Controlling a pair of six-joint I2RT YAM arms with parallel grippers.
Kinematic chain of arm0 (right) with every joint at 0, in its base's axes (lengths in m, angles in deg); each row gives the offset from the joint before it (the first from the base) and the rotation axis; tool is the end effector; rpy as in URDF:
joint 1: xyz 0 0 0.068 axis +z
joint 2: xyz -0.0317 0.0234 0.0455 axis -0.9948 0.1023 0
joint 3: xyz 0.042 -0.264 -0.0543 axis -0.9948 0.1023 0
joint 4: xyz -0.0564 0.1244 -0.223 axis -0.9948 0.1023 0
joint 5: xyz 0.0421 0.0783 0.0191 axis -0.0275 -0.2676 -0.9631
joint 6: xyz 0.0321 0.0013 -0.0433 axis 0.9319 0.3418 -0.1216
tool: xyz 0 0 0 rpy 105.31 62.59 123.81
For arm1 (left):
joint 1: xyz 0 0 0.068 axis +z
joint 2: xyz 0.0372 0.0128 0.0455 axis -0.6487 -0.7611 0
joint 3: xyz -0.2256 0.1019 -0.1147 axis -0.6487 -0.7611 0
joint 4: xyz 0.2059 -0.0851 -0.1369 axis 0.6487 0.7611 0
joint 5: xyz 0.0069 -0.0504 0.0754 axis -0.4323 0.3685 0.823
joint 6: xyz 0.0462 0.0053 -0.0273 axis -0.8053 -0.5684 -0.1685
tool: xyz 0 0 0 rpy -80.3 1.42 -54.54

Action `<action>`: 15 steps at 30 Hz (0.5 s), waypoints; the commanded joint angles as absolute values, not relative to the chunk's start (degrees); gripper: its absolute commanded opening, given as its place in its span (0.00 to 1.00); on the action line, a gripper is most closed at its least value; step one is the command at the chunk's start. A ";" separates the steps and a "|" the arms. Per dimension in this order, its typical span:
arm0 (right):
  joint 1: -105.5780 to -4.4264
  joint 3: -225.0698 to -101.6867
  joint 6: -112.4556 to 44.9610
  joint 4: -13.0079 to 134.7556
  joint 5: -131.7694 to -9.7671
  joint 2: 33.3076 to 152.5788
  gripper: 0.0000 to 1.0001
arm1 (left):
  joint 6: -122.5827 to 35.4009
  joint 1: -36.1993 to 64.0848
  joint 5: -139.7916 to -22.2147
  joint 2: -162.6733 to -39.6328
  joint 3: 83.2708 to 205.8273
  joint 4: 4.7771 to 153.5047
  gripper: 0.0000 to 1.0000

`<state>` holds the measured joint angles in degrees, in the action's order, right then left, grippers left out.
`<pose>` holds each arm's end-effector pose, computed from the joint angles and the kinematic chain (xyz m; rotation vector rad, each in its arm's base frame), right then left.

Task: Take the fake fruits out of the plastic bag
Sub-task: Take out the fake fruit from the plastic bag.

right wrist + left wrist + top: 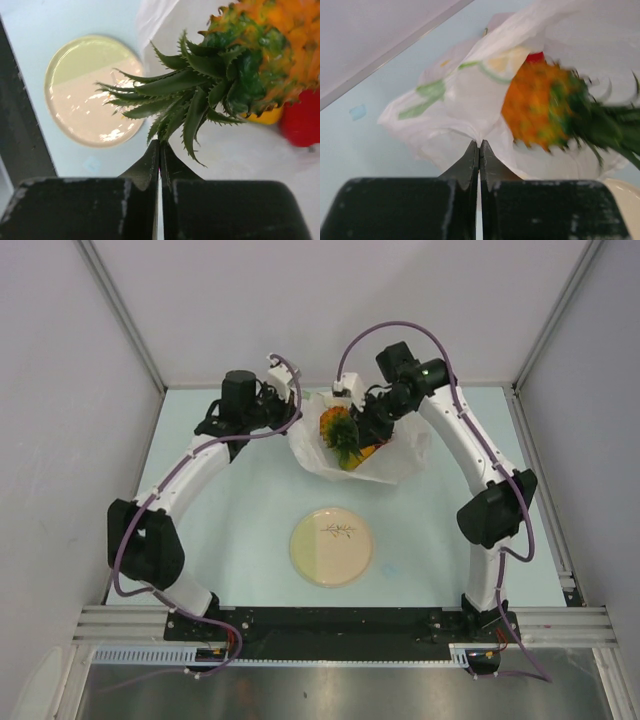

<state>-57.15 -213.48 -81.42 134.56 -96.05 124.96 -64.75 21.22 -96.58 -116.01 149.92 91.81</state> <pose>0.3467 0.1983 0.3770 -1.5564 1.9787 0.6598 0.3459 -0.1359 0.3400 0.7504 1.8288 -0.5201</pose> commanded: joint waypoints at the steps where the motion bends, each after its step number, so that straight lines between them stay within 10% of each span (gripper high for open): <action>1: -54.95 -207.29 -82.41 142.56 -95.30 122.95 0.00 | -62.74 21.28 -91.73 -118.29 154.64 87.40 0.00; 15: -59.08 -221.07 -79.68 147.11 -107.06 121.21 0.00 | -63.52 21.28 -89.27 -125.76 162.02 86.43 0.00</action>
<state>-59.51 -215.97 -79.74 137.77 -100.78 126.53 -62.83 21.24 -90.22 -123.52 158.81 88.62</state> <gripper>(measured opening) 0.010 0.005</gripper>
